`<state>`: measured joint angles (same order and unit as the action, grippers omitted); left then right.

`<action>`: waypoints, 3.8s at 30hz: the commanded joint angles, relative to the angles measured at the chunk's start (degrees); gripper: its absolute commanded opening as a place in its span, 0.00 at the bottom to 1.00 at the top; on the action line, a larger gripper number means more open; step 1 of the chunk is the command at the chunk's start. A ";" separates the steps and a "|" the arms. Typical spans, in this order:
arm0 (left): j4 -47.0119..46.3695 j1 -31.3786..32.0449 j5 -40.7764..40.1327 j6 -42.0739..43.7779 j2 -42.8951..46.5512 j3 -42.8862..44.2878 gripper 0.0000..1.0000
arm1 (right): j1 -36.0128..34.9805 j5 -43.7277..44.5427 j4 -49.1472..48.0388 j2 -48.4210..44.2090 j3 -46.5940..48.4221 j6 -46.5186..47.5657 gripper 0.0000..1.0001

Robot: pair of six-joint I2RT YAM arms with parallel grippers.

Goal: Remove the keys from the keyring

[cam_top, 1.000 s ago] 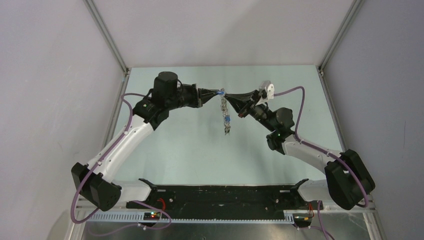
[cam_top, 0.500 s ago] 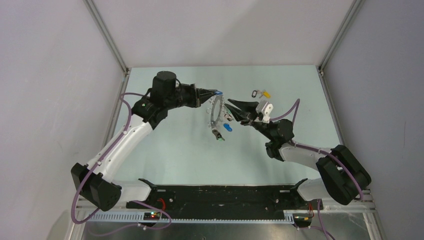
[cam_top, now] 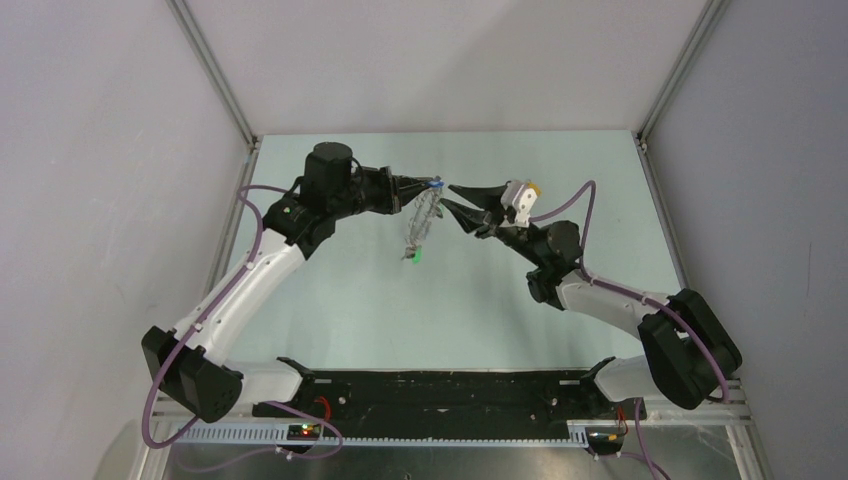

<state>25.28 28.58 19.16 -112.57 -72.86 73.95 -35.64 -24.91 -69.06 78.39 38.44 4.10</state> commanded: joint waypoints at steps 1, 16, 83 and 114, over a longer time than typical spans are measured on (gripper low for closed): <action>-3.22 -0.28 -0.18 -0.28 2.08 2.47 0.00 | -0.18 -0.79 3.30 -0.04 4.26 -0.14 0.38; -3.23 -0.28 -0.03 -0.28 3.23 2.51 0.00 | -0.60 -2.15 4.94 6.37 10.32 -0.83 0.37; -3.26 -2.65 1.40 0.89 3.86 1.67 0.00 | -1.63 1.43 5.90 -2.15 3.00 5.49 0.40; -3.27 -2.64 0.80 0.78 4.12 1.99 0.00 | -2.92 1.41 11.59 6.53 14.53 -2.74 0.53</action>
<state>25.39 26.06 19.73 -111.98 -71.18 73.21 -38.20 -24.25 -58.74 83.83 49.25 2.52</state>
